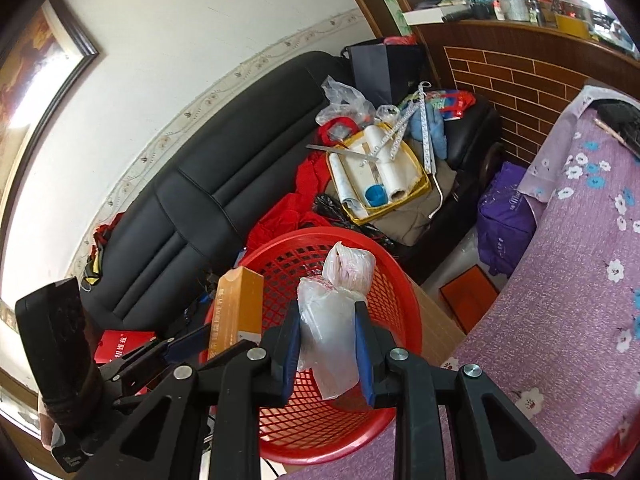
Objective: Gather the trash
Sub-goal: 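Carry the box and bag to the red basket and release both, then return both tools to the table and approach the remaining trash, then grasp the white-green medicine box with the left tool while the right tool grasps a wrapper, then carry the box and wrapper to the red basket and release both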
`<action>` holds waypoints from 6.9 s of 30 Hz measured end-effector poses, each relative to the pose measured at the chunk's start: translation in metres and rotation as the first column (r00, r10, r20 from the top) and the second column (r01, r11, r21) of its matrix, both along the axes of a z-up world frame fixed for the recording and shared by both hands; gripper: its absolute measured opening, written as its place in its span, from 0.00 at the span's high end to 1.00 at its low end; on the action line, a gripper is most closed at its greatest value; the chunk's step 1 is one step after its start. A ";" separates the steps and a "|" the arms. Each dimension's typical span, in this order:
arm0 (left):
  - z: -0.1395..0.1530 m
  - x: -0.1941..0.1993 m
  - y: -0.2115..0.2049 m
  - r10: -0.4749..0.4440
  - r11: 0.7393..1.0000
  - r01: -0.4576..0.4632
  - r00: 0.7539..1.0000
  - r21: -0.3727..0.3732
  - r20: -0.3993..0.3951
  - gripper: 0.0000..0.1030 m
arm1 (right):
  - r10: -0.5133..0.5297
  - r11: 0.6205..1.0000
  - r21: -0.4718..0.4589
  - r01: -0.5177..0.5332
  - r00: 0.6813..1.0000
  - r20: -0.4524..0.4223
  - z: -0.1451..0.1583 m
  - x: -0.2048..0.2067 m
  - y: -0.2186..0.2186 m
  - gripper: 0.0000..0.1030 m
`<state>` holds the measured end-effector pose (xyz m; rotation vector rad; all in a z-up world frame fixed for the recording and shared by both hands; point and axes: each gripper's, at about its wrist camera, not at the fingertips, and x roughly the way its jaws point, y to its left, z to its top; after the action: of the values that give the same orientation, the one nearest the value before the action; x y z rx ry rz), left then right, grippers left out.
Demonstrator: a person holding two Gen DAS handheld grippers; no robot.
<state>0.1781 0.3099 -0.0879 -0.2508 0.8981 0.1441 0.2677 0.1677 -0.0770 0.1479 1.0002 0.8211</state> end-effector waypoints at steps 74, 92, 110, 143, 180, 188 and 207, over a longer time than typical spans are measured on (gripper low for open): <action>0.017 0.054 -0.347 -0.618 0.785 0.619 0.785 0.024 -0.036 0.19 | -0.795 0.603 -0.004 0.798 0.601 -0.086 -0.016 -0.128 -0.529 0.25; -0.001 0.027 -0.370 -0.649 0.760 0.650 0.756 -0.024 -0.082 0.63 | -0.781 0.623 -0.064 0.779 0.624 -0.008 -0.034 -0.123 -0.503 0.79; 0.014 -0.057 -0.364 -0.574 0.816 0.572 0.819 0.076 -0.007 0.64 | -0.738 0.669 -0.001 0.744 0.664 0.118 0.013 -0.186 -0.466 0.80; 0.076 -0.114 -0.232 -0.368 0.929 0.361 0.921 0.078 0.130 0.64 | -0.488 0.867 0.045 0.497 0.824 0.289 0.091 -0.178 -0.311 0.80; 0.090 -0.069 -0.034 -0.036 0.999 0.029 0.982 0.044 0.186 0.64 | -0.144 0.982 -0.062 0.176 0.927 0.348 0.099 -0.104 -0.112 0.80; 0.076 -0.053 -0.003 0.022 1.000 -0.025 0.987 0.016 0.160 0.64 | -0.085 0.993 -0.047 0.104 0.950 0.300 0.087 -0.070 -0.068 0.80; 0.039 -0.013 0.025 0.023 0.999 -0.019 0.997 -0.043 0.077 0.64 | -0.008 0.997 -0.078 0.027 0.973 0.231 0.048 -0.034 -0.005 0.80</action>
<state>0.1646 0.3348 -0.0489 -0.3034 0.8220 0.1340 0.2340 0.1626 -0.0290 -0.0082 0.8105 0.7615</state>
